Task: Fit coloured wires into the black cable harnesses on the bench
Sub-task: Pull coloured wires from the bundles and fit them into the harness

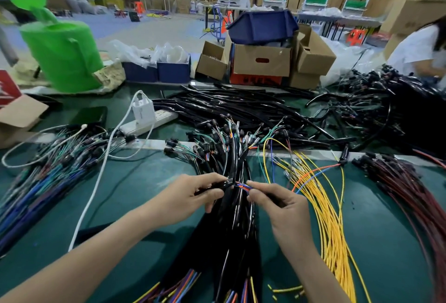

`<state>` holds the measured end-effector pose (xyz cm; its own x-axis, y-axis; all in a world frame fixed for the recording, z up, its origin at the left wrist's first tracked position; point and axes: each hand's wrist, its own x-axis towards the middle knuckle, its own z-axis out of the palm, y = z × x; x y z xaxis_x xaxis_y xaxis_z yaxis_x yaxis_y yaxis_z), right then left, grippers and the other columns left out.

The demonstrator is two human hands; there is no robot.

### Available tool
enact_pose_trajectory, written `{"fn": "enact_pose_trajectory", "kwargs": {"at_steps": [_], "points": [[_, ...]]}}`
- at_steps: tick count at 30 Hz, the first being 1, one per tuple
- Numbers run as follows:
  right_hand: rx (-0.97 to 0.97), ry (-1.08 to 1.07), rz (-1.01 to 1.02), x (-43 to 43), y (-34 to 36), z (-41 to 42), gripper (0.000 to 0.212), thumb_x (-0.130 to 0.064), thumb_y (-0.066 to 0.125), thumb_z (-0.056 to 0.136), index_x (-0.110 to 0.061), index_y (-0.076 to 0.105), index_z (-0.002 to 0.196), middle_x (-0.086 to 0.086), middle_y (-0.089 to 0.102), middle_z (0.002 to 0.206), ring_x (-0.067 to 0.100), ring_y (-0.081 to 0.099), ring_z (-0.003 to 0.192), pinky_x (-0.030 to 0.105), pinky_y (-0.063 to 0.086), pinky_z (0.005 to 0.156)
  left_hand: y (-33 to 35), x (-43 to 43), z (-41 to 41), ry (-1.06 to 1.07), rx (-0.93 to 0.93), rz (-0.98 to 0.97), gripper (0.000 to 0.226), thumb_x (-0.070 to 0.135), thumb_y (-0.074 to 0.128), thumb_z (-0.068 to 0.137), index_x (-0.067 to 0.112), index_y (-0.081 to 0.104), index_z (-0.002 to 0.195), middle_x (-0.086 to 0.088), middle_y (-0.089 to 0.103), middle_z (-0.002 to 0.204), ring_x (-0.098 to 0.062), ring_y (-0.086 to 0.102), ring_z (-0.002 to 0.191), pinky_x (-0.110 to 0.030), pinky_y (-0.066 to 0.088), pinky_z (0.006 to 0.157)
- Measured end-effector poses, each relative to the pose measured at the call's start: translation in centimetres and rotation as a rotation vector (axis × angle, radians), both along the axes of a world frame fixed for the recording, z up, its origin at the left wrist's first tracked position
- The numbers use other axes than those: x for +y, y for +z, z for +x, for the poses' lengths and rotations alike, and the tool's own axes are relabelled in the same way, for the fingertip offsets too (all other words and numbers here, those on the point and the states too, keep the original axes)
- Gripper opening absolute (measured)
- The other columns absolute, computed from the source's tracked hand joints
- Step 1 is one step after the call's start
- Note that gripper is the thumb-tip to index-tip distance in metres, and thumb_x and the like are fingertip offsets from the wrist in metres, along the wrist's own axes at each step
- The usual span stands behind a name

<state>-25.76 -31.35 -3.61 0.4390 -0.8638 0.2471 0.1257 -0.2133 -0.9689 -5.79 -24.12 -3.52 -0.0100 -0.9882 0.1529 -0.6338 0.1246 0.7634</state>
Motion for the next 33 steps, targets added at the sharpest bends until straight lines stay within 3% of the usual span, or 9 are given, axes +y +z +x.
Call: {"fn": "enact_pose_trajectory", "kwargs": {"at_steps": [3, 5, 9, 13, 22, 26, 33], "points": [[-0.004, 0.005, 0.020, -0.1, 0.0, 0.1, 0.028, 0.000, 0.074, 0.075, -0.027, 0.079, 0.076, 0.001, 0.075, 0.076, 0.008, 0.068, 0.072, 0.012, 0.049, 0.070, 0.0, 0.1, -0.7, -0.028, 0.000, -0.046, 0.017, 0.014, 0.055, 0.095, 0.023, 0.069, 0.099, 0.017, 0.067, 0.071, 0.008, 0.053, 0.058, -0.005, 0.035, 0.058], [0.014, 0.022, 0.012, 0.0, 0.0, 0.1, 0.025, -0.003, 0.074, 0.075, -0.028, 0.078, 0.076, 0.002, 0.074, 0.076, 0.010, 0.067, 0.073, 0.013, 0.049, 0.071, 0.0, 0.2, -1.1, -0.020, 0.005, -0.056, 0.016, 0.010, 0.056, 0.094, 0.014, 0.071, 0.095, 0.016, 0.069, 0.075, 0.008, 0.055, 0.061, -0.007, 0.039, 0.059], [0.039, 0.046, -0.001, 0.1, 0.0, 0.0, 0.020, -0.009, 0.073, 0.076, -0.028, 0.077, 0.080, 0.006, 0.073, 0.074, 0.020, 0.066, 0.074, 0.020, 0.049, 0.072, 0.0, 0.4, -1.7, -0.042, -0.005, -0.074, 0.017, 0.021, 0.052, 0.093, 0.029, 0.067, 0.093, 0.010, 0.070, 0.077, -0.011, 0.063, 0.070, -0.036, 0.050, 0.070], [0.024, 0.058, 0.001, 0.0, 0.1, -0.1, 0.020, -0.001, 0.070, 0.079, -0.019, 0.077, 0.078, 0.005, 0.073, 0.073, 0.013, 0.068, 0.072, 0.016, 0.050, 0.070, -0.1, 0.5, -2.0, -0.043, -0.021, -0.054, 0.021, 0.046, 0.045, 0.090, 0.052, 0.058, 0.105, 0.013, 0.065, 0.066, -0.017, 0.057, 0.059, -0.038, 0.047, 0.061], [0.005, 0.090, 0.027, -0.1, 0.3, -0.3, 0.021, 0.002, 0.069, 0.078, -0.017, 0.076, 0.078, 0.007, 0.073, 0.073, 0.015, 0.070, 0.073, 0.015, 0.051, 0.071, -0.3, 0.4, -2.2, 0.001, 0.049, -0.094, 0.015, 0.033, 0.050, 0.092, 0.037, 0.064, 0.088, 0.014, 0.065, 0.067, -0.022, 0.060, 0.064, -0.046, 0.049, 0.065], [0.030, 0.089, -0.001, -0.1, 0.2, -0.3, 0.018, 0.002, 0.070, 0.078, -0.014, 0.075, 0.081, 0.007, 0.073, 0.073, 0.014, 0.069, 0.073, 0.016, 0.051, 0.072, -0.2, 0.5, -2.4, -0.014, 0.036, -0.102, 0.020, 0.032, 0.049, 0.093, 0.048, 0.061, 0.089, 0.017, 0.064, 0.074, -0.004, 0.056, 0.068, -0.024, 0.046, 0.066], [0.003, 0.068, -0.011, -0.3, 0.1, -0.4, 0.022, 0.002, 0.069, 0.080, -0.019, 0.076, 0.078, 0.007, 0.073, 0.073, 0.016, 0.069, 0.072, 0.017, 0.051, 0.071, -0.1, 0.6, -2.4, -0.012, 0.064, -0.067, 0.023, 0.031, 0.046, 0.093, 0.023, 0.066, 0.101, 0.010, 0.066, 0.076, -0.017, 0.060, 0.073, -0.037, 0.047, 0.072]]}}
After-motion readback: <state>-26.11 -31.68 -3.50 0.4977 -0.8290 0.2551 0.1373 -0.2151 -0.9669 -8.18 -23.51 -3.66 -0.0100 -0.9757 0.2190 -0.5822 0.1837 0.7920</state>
